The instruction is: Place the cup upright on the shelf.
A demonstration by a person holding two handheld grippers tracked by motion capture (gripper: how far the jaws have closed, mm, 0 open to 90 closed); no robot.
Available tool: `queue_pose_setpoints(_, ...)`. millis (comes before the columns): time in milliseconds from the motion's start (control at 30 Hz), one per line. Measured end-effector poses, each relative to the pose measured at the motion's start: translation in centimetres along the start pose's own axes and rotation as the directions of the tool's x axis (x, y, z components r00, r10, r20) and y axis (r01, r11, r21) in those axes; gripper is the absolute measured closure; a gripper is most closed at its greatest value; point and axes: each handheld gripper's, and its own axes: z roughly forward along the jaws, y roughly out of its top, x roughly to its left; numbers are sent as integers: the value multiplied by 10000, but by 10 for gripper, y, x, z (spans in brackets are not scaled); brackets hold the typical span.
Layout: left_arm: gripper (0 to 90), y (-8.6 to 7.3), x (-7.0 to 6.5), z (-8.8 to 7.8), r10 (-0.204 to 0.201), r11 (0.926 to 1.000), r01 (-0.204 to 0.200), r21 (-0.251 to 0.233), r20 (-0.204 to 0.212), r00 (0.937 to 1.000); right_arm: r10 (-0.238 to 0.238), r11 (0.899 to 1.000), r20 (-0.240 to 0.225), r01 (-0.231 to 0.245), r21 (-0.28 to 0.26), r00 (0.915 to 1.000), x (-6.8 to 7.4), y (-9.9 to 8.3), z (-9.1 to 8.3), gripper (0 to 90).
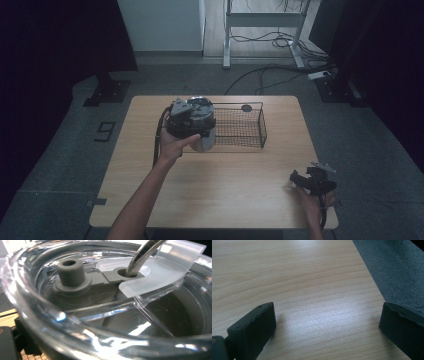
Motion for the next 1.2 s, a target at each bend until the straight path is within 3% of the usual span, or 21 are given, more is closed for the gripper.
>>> queue_pose_setpoints(500,35,7,13,18,-366,9993,366,27,-100,9993,7,10000,2,-7,-9,10000,0,0,0,6)
queue_pose_setpoints(767,35,17,20,26,-375,9993,376,28,-327,9988,20,10000,-5,-20,-19,10000,0,0,-1,12)
queue_pose_setpoints(1200,35,29,21,42,-341,9993,348,107,-567,9978,13,10000,-9,-13,-25,10000,0,0,-1,12)
